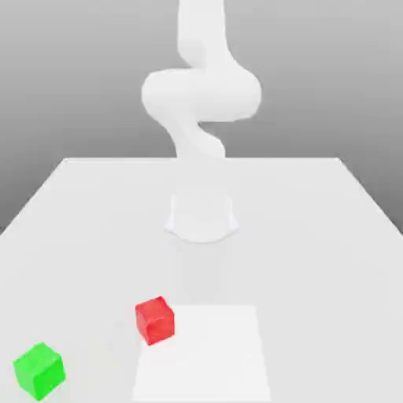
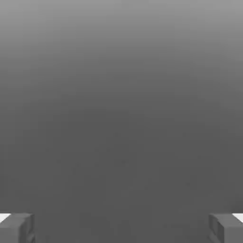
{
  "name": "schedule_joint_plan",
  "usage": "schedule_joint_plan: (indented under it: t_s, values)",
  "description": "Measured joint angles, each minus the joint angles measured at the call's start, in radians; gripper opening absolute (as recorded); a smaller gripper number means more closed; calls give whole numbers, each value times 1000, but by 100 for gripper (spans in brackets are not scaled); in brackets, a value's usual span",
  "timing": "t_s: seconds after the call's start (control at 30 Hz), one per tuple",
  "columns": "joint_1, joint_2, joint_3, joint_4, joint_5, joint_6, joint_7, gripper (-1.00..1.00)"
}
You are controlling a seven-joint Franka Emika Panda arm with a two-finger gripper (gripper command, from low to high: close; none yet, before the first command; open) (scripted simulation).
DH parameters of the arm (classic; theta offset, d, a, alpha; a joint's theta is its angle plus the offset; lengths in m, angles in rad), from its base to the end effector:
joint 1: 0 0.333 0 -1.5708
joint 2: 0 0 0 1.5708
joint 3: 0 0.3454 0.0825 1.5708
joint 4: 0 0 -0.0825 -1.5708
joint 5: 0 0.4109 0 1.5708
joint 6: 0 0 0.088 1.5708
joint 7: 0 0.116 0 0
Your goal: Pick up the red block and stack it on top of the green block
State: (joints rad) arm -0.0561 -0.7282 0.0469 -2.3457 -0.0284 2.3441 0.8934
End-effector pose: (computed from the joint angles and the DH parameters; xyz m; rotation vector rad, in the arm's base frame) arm 0.3892 0.0020 0.6803 -2.4575 1.1727 -0.9714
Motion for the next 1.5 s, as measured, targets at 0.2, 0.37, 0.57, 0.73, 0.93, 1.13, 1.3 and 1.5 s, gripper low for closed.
schedule_joint_plan:
  t_s: [0.2,0.37,0.57,0.73,0.93,1.13,1.3,1.5]
  values:
    - [-128,183,88,-111,-66,106,226,0]
    - [-214,335,125,-201,-112,192,403,0]
    - [-288,509,133,-310,-130,298,588,0]
    - [-314,638,118,-402,-74,390,691,0]
    - [-318,754,111,-451,15,486,725,0]
    - [-305,864,85,-433,-41,580,771,0]
    - [-263,963,29,-426,-97,663,808,-100]
    - [-260,972,24,-425,-103,672,813,-100]
